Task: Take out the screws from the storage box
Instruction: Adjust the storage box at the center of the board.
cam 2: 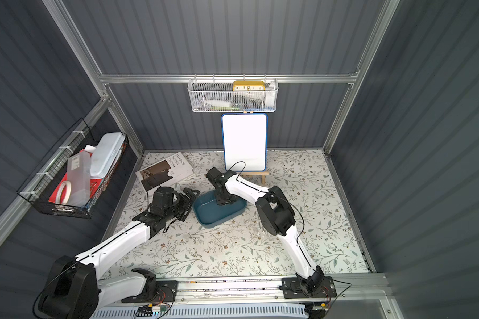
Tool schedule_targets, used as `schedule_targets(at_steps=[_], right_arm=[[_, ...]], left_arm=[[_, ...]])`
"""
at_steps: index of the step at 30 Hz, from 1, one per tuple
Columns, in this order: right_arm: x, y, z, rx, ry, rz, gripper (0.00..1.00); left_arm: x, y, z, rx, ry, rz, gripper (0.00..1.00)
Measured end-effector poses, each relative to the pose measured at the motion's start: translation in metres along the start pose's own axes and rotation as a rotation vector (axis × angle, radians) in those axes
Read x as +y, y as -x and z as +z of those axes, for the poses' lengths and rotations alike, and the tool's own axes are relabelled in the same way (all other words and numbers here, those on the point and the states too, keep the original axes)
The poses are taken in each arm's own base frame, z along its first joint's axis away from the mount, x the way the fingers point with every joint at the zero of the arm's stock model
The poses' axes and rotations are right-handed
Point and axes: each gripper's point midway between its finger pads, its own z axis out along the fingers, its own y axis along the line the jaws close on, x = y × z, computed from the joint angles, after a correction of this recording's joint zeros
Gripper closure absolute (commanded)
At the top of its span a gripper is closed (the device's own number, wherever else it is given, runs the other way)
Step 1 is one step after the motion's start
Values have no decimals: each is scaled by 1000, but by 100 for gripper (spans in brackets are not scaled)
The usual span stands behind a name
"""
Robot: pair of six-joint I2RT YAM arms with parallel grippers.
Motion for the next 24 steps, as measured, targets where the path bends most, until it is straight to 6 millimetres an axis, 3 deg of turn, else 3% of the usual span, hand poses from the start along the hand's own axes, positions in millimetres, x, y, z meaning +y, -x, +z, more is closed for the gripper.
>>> schedule_targets(at_steps=[14, 24], right_arm=[[-7, -13, 7, 24, -98, -44, 87], [-8, -10, 5, 22, -122, -72, 95]], left_arm=[[1, 0, 0, 0, 0, 0, 1], [0, 0, -1, -1, -3, 1, 1]])
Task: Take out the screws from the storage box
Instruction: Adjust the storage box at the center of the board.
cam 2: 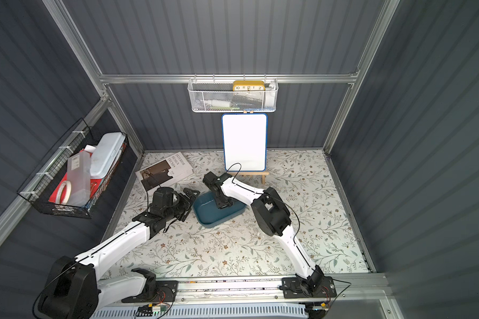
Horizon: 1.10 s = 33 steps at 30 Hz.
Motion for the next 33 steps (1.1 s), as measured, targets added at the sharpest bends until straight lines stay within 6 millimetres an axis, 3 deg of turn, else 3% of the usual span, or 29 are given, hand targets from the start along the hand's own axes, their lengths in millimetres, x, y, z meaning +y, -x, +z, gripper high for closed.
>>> schedule_targets(at_steps=[6, 14, 25, 29, 33], right_arm=[[-3, 5, -12, -25, -2, -1, 94], [-9, 25, -62, -137, 46, 23, 90], [-22, 11, -40, -62, 48, 37, 76], [-23, -3, -32, -27, 48, 30, 74], [-28, -15, -34, -8, 44, 26, 74]], left_arm=[[-5, 5, -3, -22, -3, 7, 1], [-25, 16, -7, -56, -35, 22, 1], [-24, 17, -7, -62, -31, 38, 1], [-13, 9, 5, -35, 12, 45, 1], [2, -12, 26, 23, 80, 65, 6]])
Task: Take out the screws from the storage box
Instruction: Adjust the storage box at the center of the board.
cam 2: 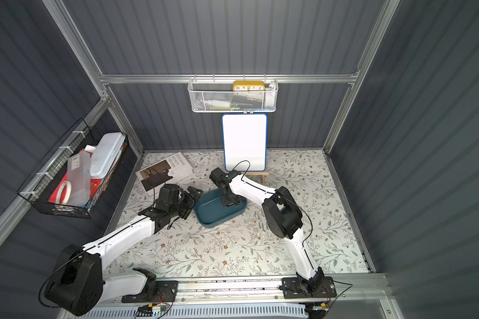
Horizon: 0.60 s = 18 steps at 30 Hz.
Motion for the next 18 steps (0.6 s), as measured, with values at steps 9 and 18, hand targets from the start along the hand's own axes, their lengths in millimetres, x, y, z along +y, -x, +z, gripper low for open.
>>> schedule_targets(at_steps=[9, 18], right_arm=[[-10, -8, -24, -51, 18, 22, 72], [-6, -8, -22, -55, 39, 30, 72]], left_arm=[[20, -50, 34, 128, 114, 37, 20], [-17, -33, 3, 71, 48, 28, 12]])
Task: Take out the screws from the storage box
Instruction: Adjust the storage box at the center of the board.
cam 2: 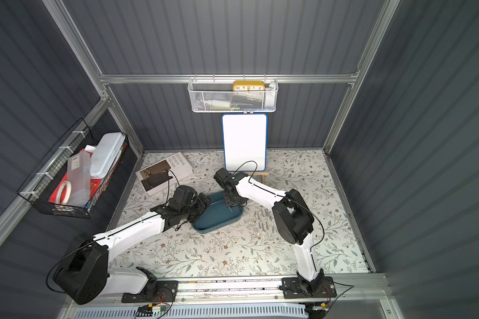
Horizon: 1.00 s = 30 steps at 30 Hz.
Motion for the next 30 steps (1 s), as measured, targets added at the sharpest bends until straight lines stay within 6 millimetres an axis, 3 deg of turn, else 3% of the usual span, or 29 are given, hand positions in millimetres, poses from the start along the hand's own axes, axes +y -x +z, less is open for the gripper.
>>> schedule_targets(at_steps=[4, 9, 16, 19, 22, 25, 27, 30], right_arm=[[5, 1, 0, 0, 27, 1, 70], [14, 1, -1, 5, 75, -9, 62], [33, -9, -4, 37, 142, -45, 61], [39, -16, -7, 46, 155, -60, 61], [40, -23, -9, 59, 158, -71, 61], [38, -28, -10, 70, 151, -72, 61], [36, -29, -8, 72, 142, -72, 61], [31, -32, -6, 79, 119, -71, 61]], left_arm=[[-26, 11, -9, -26, -43, -1, 8], [-32, 21, -22, -70, -23, -9, 4], [9, 3, -42, -51, 28, -43, 9], [28, -9, -37, -12, 57, -50, 17], [43, -17, -31, 20, 102, -52, 18], [47, -18, -26, 33, 131, -54, 13], [43, -14, -27, 23, 152, -56, 11], [10, 8, -38, -41, 124, -51, 10]])
